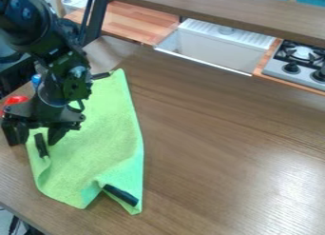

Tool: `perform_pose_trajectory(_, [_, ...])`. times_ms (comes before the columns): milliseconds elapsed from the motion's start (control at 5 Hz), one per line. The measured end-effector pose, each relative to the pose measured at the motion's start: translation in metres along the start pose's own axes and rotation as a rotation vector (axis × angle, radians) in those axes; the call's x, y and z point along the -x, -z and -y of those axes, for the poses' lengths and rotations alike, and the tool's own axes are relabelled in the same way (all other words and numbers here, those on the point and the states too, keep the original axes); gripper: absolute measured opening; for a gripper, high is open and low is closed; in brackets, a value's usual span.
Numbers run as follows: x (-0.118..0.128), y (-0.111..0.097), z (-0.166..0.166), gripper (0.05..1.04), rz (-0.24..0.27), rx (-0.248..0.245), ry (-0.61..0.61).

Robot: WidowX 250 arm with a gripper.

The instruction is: Unfold cloth from the bottom left to the top right

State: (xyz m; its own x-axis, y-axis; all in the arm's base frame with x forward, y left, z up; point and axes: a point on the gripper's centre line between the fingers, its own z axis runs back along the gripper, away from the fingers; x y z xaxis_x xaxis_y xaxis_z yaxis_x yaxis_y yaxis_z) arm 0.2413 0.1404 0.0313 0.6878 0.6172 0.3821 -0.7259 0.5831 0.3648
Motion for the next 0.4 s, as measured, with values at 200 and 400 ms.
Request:
perform_pose_trajectory(200, [0.0013, 0.0018, -0.0032, 0.989, -0.02, 0.0, -0.009])
perform_pose_trajectory(400, [0.002, 0.0022, -0.0038, 0.995, -0.027, 0.0, -0.009])
